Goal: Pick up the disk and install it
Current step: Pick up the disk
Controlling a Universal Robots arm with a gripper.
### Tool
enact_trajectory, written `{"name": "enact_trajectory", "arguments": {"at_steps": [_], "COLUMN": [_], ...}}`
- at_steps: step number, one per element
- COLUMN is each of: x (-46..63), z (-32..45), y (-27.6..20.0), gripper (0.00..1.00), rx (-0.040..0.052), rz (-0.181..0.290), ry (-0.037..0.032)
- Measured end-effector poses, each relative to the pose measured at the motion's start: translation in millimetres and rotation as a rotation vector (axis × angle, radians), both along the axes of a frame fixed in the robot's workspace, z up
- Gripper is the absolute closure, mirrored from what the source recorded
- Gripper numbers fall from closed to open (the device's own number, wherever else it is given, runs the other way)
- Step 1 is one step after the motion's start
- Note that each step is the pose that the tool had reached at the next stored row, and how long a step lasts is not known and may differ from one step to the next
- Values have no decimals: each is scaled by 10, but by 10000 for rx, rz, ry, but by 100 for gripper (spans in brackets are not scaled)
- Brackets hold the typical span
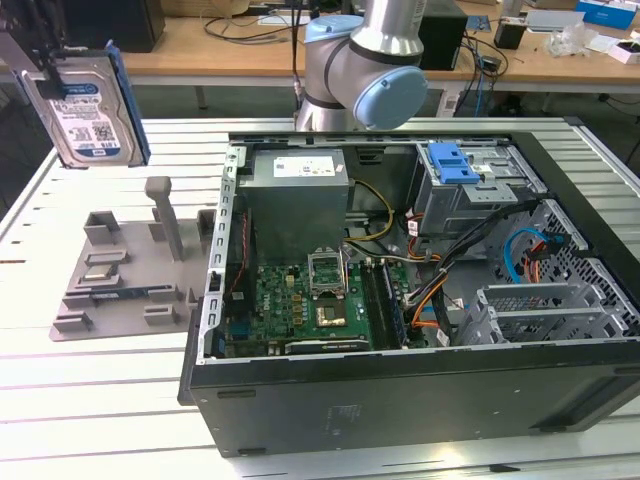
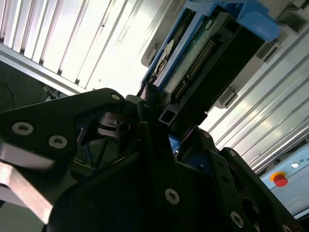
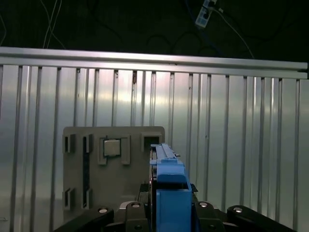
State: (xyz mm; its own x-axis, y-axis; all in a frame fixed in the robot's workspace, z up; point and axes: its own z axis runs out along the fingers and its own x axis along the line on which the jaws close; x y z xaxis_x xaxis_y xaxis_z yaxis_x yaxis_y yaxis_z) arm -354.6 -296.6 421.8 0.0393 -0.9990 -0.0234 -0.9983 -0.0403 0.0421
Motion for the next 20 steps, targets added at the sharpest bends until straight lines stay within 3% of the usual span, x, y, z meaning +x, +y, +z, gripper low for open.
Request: {"name": "enact_trajectory", "arguments": {"at_steps": [3,7,20], "x": [0,0,0], "z": [80,462,771], "y": [4,22,34], "gripper": [63,63,63], "rx": [0,0,0], "rz": [0,-1,0], "ry": [0,0,-1]}}
